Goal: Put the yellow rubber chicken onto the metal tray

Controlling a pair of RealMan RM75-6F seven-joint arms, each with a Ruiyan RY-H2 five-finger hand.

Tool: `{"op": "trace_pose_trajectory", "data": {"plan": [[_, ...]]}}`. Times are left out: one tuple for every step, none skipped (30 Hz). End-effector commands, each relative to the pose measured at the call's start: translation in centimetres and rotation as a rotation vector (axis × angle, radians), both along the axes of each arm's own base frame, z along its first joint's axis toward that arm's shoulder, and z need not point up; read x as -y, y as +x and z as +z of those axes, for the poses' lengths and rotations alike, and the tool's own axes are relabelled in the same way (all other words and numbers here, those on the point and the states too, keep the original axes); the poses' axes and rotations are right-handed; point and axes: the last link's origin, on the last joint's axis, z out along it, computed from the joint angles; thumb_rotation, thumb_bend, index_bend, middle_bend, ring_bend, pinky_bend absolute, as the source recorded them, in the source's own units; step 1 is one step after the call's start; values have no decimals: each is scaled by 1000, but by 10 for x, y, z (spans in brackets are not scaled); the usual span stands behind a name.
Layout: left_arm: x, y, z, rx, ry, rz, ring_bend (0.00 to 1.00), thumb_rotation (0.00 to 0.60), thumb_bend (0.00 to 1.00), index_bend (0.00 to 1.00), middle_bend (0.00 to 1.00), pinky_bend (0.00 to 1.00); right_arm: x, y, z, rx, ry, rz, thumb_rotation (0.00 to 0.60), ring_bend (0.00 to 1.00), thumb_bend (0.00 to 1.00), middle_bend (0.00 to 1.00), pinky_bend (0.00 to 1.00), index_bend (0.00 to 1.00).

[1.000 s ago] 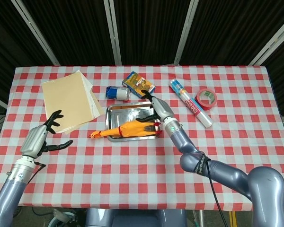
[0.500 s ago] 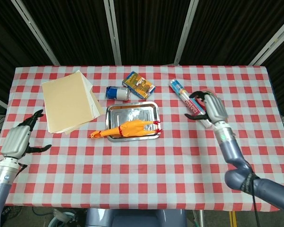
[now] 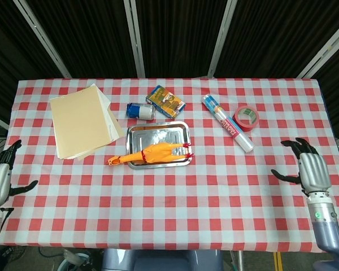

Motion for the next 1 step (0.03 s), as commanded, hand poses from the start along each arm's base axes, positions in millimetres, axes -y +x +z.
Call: {"op": "trace_pose_trajectory", "data": {"plan": [[8, -1, 1, -6, -7, 3, 132, 600, 0, 3, 116, 180, -14, -3, 2, -15, -8, -3, 504, 125, 181, 279, 213, 241]]}}
